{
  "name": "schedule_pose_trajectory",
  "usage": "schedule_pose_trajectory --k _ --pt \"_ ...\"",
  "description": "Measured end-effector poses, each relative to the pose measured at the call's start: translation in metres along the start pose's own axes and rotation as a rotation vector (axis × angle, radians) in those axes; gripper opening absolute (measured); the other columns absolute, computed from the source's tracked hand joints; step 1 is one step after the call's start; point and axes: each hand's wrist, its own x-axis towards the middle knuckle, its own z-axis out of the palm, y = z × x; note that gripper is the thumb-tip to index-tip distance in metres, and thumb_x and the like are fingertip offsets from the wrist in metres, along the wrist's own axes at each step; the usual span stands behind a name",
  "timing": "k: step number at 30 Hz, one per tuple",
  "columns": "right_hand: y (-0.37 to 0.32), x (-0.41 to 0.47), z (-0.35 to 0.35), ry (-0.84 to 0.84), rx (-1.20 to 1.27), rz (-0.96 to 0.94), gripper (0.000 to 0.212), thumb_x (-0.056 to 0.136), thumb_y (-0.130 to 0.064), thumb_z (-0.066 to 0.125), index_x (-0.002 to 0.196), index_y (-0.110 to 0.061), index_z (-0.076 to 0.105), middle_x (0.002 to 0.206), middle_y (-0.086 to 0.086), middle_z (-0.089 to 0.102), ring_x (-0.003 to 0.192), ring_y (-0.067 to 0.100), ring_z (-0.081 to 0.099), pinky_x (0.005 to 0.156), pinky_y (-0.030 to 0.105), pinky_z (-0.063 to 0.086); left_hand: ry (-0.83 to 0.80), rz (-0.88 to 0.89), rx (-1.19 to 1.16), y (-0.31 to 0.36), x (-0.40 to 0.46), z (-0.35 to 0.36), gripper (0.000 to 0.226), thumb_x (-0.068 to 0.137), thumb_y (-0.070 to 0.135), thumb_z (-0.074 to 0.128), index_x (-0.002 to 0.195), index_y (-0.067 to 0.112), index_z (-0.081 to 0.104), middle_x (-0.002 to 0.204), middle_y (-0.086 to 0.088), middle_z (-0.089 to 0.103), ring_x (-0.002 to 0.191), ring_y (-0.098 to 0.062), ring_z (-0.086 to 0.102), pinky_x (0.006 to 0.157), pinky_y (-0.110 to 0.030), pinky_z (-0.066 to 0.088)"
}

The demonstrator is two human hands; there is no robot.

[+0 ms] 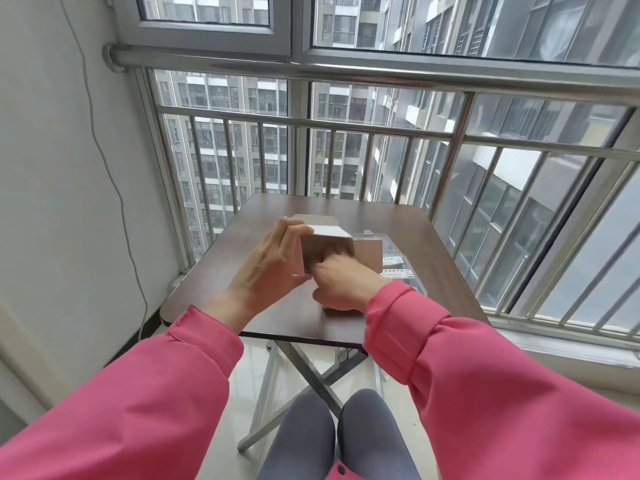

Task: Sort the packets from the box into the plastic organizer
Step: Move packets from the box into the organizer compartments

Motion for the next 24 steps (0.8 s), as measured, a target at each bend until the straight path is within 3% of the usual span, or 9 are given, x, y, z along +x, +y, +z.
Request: schedule_pose_trajectory --k 3,7,11,14,20,24 --pt "0.000 0.004 0.002 0.011 0.103 0.000 0.044 0.089 -0.010 0.046 0.130 0.001 0.036 0.124 0.028 0.041 0.117 0.042 0.039 0.094 0.041 0.035 -0.005 0.023 0.013 0.002 0.002 0.000 0.082 0.049 0.008 0.090 0.116 0.006 0.043 0.112 -0.017 0.051 0.106 -0.023 0.047 0.097 -0.024 0.036" --pt "0.001 0.009 0.004 -0.059 0.303 -0.028 0.030 0.094 -0.009 0.038 0.122 0.001 0.036 0.113 0.029 0.055 0.100 0.042 0.055 0.072 0.036 0.038 -0.010 0.006 0.011 -0.002 0.003 -0.004 0.083 0.048 0.008 0.090 0.115 0.007 0.042 0.111 -0.017 0.051 0.105 -0.025 0.048 0.097 -0.027 0.037" --pt "0.003 0.010 0.007 0.042 0.261 -0.107 0.022 0.098 -0.019 0.041 0.114 -0.006 0.049 0.109 0.023 0.060 0.098 0.041 0.057 0.078 0.042 0.045 -0.050 -0.046 0.016 -0.006 0.001 -0.005 0.082 0.047 0.008 0.090 0.114 0.008 0.042 0.111 -0.018 0.051 0.102 -0.030 0.054 0.095 -0.027 0.038" --pt "0.004 0.007 0.004 0.170 0.244 -0.166 0.023 0.098 -0.021 0.046 0.109 -0.007 0.060 0.102 0.018 0.066 0.094 0.039 0.058 0.076 0.041 0.042 -0.054 -0.089 0.018 -0.009 -0.001 -0.005 0.076 0.055 0.014 0.088 0.115 0.009 0.041 0.111 -0.018 0.052 0.101 -0.033 0.057 0.091 -0.030 0.041" --pt "0.011 0.007 0.006 0.297 0.401 -0.231 0.020 0.093 -0.024 0.056 0.106 -0.018 0.071 0.097 0.009 0.072 0.092 0.036 0.063 0.079 0.042 0.047 -0.080 -0.173 0.044 -0.012 -0.007 -0.004 0.072 0.056 0.017 0.090 0.113 -0.003 0.052 0.110 -0.018 0.053 0.099 -0.033 0.058 0.085 -0.034 0.046" --pt "0.014 0.013 0.011 0.320 0.457 -0.209 0.021 0.094 -0.028 0.055 0.105 -0.024 0.072 0.100 0.003 0.073 0.094 0.030 0.065 0.082 0.041 0.048 -0.115 -0.222 0.026 -0.016 -0.011 -0.003 0.076 0.051 0.014 0.091 0.114 -0.003 0.053 0.110 -0.017 0.054 0.100 -0.034 0.058 0.086 -0.021 0.036"
